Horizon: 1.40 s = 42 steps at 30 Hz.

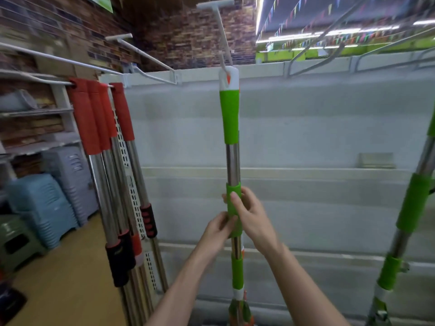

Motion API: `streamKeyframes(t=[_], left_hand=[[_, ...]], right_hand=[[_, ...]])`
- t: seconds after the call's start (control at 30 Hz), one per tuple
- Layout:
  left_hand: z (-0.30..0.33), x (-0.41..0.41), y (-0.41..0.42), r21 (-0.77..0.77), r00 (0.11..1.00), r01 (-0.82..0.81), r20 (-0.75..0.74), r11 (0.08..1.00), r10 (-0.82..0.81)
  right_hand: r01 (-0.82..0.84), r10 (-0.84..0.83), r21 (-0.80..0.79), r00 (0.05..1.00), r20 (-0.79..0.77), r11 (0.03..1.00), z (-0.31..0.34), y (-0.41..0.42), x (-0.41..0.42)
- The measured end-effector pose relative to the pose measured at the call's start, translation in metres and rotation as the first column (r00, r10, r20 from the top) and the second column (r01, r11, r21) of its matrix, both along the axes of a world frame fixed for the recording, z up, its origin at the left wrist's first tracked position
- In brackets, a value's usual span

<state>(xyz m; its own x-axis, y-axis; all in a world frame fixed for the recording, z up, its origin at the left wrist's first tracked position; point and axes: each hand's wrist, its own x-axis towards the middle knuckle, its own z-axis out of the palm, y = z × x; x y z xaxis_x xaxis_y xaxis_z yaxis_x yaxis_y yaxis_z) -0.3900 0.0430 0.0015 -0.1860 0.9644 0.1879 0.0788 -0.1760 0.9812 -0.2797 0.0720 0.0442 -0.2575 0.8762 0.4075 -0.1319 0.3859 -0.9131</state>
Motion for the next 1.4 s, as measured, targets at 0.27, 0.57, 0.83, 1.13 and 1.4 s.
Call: streamKeyframes(t=[0.27, 0.57, 0.83, 1.13, 1.4], left_hand=[[-0.001, 0.008, -0.004, 0.065, 0.999, -0.045, -0.011, 0.997, 0.046], [0.012, 0.018, -0.031, 0.141, 0.999, -0.040, 0.042, 0.989, 0.035], [0.018, 0.032, -0.061, 0.133, 0.995, -0.062, 0.087, 0.989, 0.051], [0.025, 0.051, -0.099, 0.088, 0.989, -0.124, 0.094, 0.988, 0.115], [0.027, 0.064, -0.129, 0.091, 0.978, -0.181, 0.119, 0.979, 0.169]], right_hand=[[0.016, -0.016, 0.019, 1.000, -0.006, 1.000, -0.002, -0.004, -0.007], [-0.002, 0.005, 0.061, 0.998, -0.057, 0.998, 0.011, -0.031, -0.003], [-0.014, 0.017, 0.040, 0.997, -0.072, 0.999, 0.020, -0.056, 0.008], [-0.058, 0.061, 0.032, 0.995, -0.084, 0.998, 0.023, -0.084, 0.020], [-0.137, 0.144, 0.076, 0.984, -0.107, 0.988, 0.022, -0.108, 0.030]])
